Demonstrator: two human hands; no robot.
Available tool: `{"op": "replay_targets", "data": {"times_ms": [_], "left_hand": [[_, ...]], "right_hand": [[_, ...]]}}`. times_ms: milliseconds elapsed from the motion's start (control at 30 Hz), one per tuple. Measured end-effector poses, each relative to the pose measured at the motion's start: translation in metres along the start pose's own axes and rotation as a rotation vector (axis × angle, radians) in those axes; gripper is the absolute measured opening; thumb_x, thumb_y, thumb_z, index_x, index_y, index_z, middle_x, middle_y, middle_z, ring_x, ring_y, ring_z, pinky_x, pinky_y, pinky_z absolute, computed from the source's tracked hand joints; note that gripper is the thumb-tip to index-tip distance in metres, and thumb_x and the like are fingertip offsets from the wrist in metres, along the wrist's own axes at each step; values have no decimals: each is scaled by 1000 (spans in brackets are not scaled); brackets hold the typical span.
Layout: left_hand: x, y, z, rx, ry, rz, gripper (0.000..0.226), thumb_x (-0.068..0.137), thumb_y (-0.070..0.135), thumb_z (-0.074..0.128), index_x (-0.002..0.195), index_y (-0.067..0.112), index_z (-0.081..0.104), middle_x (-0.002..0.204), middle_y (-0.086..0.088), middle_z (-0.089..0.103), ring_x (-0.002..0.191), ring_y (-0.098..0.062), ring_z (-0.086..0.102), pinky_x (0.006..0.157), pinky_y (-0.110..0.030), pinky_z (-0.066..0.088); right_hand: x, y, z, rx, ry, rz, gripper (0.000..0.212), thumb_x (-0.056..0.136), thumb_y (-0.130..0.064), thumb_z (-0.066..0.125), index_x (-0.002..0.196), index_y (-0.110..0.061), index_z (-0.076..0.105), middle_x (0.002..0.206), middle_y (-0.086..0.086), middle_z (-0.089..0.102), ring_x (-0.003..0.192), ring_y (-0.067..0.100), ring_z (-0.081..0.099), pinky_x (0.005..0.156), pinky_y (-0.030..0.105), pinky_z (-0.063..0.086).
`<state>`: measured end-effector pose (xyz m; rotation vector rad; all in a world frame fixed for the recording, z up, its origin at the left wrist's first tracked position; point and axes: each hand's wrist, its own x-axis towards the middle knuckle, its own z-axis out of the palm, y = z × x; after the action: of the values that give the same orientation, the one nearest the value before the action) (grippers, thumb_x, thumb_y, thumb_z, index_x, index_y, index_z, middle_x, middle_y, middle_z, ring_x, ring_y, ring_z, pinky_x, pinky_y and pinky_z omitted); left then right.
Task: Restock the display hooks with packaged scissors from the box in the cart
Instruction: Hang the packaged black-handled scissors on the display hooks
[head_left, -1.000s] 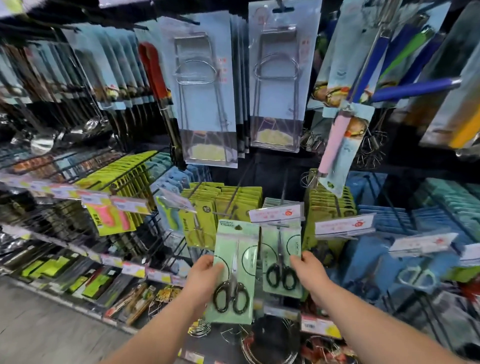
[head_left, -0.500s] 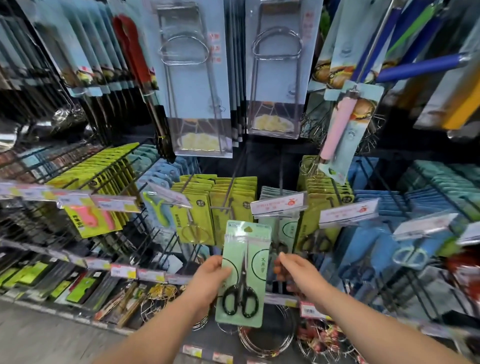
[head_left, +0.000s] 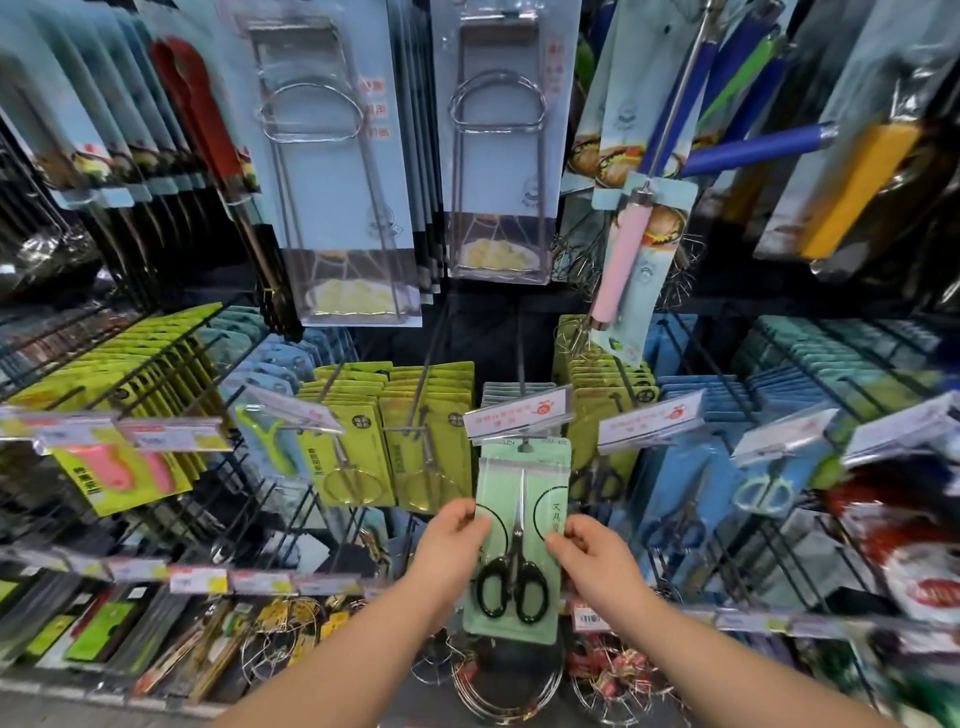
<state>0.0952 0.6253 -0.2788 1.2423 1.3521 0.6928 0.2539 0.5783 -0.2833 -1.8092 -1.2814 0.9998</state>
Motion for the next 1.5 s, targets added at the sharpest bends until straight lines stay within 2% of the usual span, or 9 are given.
{"op": "replay_targets", "data": {"times_ms": [133,333,500,633,767,933,1100,1233,1500], "left_hand": [[3,6,2,48,38,-1,14,97,20,47,102,11,58,88,-4,51,74,-14,44,56,-20,34],[13,8,5,82,84,-14,20,98,19,47,81,28,50,76,8,48,63,-5,40,56,-19,34],[34,21,6,326,93,4,28,97,20,48,120,6,56,85,-3,59,64,-11,49,52,-22,37],[51,30,6,520,79,15,40,97,20,49,134,6,47,122,-13,61,91,-23,59,70,-22,41],[62,30,7,594,71,8,35,97,21,50,128,6,51,118,-14,62,93,-26,59,72,-24,44],[70,30,3,587,61,-20,38,96,27,51,130,9,52,128,-15,56,108,-31,59,89,-31,49],[54,26,-7,866,4,36,57,95,39,48,143,11,33,148,-16,32,128,-34,46,104,-42,42],[32,24,-20,1314,-45,248,68,93,51,44,148,18,20,152,-10,27,137,-33,30,110,-47,32],[-2,22,-29,1475,-136,462,79,92,55,43,152,20,6,160,-10,9,146,-35,5,117,-53,12]], "right_hand": [[5,-3,-1,-30,14,-19,29,93,-22,53,70,-12,39,58,-3,35,55,12,34,55,27,29],[22,-5,-2,-57,-3,-1,27,94,-24,52,74,-10,41,62,-1,38,59,13,37,56,27,30],[44,-3,-7,-137,4,43,35,94,-27,52,63,-19,37,61,-3,39,57,10,38,56,27,30],[59,-8,-11,-211,-5,93,31,93,-29,53,66,-20,40,66,-2,46,65,15,44,58,28,33],[69,-13,-14,-294,-42,141,28,95,-33,50,107,-9,58,101,9,56,94,22,52,71,21,32],[69,-20,-17,-291,-79,173,48,96,-26,50,140,-9,40,123,11,57,118,25,52,84,18,38],[54,-18,-24,-657,-115,123,55,95,-32,47,145,-19,28,148,11,34,131,31,40,104,39,40],[26,-22,-33,-1060,-99,24,60,95,-37,45,148,-24,19,159,3,11,146,30,9,114,49,20],[-44,-16,-30,-1131,-24,159,63,96,-43,41,150,-24,13,160,4,0,147,32,-4,117,53,7]]}}
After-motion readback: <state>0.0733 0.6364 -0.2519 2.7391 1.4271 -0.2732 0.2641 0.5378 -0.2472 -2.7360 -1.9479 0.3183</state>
